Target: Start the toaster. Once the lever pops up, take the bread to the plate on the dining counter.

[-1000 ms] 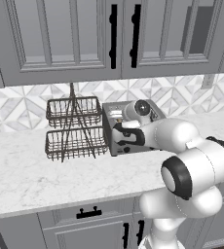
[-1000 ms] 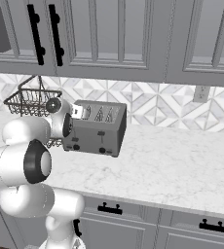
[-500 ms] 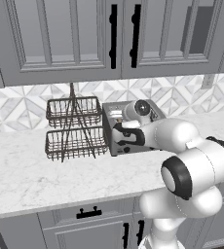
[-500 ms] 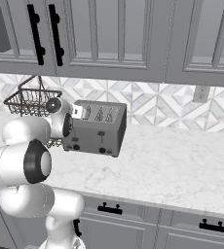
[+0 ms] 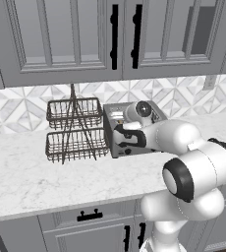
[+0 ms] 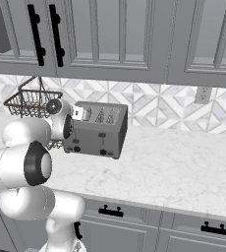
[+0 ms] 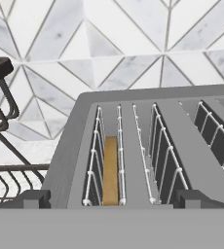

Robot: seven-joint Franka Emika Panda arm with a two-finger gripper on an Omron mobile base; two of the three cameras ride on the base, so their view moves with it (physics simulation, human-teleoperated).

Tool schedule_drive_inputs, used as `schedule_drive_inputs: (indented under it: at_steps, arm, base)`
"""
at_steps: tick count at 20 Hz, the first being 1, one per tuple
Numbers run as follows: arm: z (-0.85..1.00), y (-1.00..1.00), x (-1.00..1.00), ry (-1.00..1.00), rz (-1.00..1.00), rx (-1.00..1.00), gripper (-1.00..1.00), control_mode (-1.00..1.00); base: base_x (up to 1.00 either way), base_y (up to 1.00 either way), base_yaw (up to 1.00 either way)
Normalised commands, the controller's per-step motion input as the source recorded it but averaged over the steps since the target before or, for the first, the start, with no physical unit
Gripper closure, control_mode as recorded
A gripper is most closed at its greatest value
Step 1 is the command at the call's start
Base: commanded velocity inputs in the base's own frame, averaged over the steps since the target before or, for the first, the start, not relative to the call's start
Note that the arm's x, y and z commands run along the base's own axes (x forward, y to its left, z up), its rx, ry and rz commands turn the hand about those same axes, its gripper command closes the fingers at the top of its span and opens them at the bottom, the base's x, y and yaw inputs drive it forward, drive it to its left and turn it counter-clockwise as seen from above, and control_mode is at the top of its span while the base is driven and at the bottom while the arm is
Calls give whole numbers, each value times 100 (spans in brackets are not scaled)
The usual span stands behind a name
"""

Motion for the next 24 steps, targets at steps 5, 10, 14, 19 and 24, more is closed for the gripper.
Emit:
schedule_drive_inputs:
  at_steps: [5, 10, 14, 19, 24]
  arm:
    - [0, 0, 0, 0, 0, 0, -100, -100]
    - [0, 0, 0, 0, 0, 0, -100, -100]
    - [0, 0, 0, 0, 0, 0, -100, -100]
    - [0, 0, 0, 0, 0, 0, -100, -100]
    - [0, 0, 0, 0, 0, 0, -100, -100]
  base:
    - [0, 0, 0]
    - [0, 0, 0]
    - [0, 0, 0]
    - [0, 0, 0]
    - [0, 0, 0]
